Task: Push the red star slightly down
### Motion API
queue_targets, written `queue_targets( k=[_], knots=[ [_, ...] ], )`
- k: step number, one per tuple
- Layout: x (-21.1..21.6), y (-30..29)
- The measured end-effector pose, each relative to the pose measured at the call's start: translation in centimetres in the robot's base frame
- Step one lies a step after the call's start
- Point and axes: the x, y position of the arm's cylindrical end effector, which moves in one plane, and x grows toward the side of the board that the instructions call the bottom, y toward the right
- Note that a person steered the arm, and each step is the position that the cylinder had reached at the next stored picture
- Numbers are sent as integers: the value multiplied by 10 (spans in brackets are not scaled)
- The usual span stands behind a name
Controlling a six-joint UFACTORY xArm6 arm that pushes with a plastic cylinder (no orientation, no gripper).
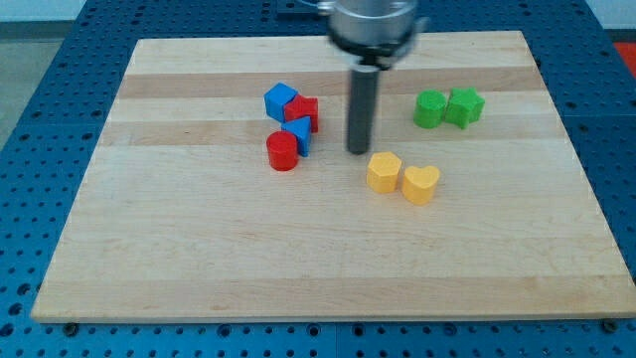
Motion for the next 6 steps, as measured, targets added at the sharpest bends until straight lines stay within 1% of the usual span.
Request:
queue_targets(
  k=[1,2,3,4,5,6],
  knots=[
    [11,18],
    [9,24],
    [-11,-5],
    [-50,-11],
    [-68,-25],
    [-69,-47]
  ],
)
